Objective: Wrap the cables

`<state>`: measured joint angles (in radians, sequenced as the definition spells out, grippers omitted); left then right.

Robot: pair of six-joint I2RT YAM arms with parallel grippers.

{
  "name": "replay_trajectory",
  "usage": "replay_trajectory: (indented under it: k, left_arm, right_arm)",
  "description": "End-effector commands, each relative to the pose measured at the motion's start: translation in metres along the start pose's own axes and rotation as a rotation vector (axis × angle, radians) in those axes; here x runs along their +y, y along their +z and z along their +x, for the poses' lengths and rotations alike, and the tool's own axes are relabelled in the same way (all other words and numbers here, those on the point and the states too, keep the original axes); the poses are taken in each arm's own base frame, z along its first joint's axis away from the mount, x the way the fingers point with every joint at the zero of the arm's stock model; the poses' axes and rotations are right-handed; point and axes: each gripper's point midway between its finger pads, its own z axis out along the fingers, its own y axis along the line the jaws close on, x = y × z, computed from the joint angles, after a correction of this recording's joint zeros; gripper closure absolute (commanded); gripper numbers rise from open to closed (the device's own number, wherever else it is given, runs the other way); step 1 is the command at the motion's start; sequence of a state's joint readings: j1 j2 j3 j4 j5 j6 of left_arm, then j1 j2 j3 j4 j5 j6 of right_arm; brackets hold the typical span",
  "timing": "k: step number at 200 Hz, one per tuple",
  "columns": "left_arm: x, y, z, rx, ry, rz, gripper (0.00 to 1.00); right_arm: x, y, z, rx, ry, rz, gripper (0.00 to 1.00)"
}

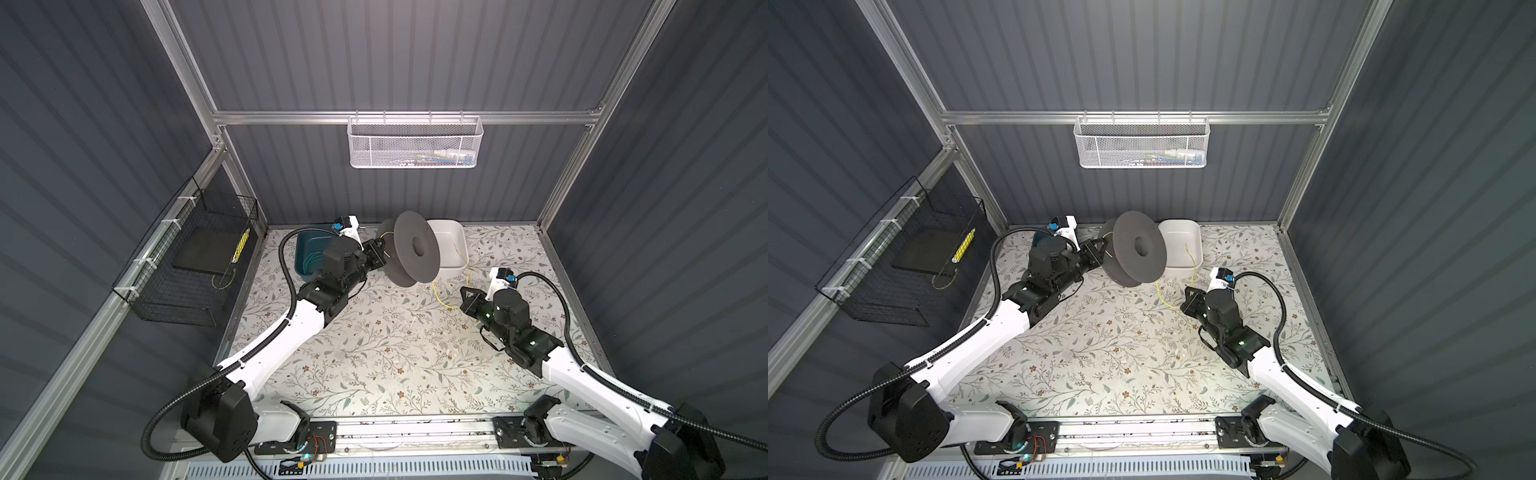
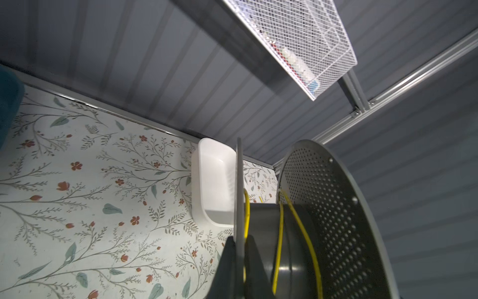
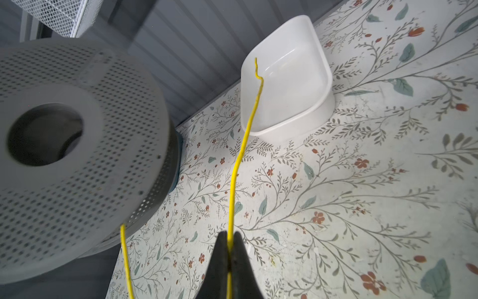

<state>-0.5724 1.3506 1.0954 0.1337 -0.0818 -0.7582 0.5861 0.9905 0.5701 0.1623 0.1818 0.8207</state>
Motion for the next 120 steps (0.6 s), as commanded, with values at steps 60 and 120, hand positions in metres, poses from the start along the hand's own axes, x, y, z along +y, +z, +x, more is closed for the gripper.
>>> replay_trajectory:
  k: [60, 120]
  left_arm:
    - [0.006, 0.03, 0.007, -0.015, 0.126, -0.111, 1.0]
    - [0.018, 0.006, 0.078, 0.145, 0.405, -0.176, 1.0]
  right_arm:
    - [0.102, -0.022, -0.035, -0.18, -0.307, -0.032, 1.0]
    - [0.185, -0.007, -0.046, -0.136, -0.398, -0.208, 1.0]
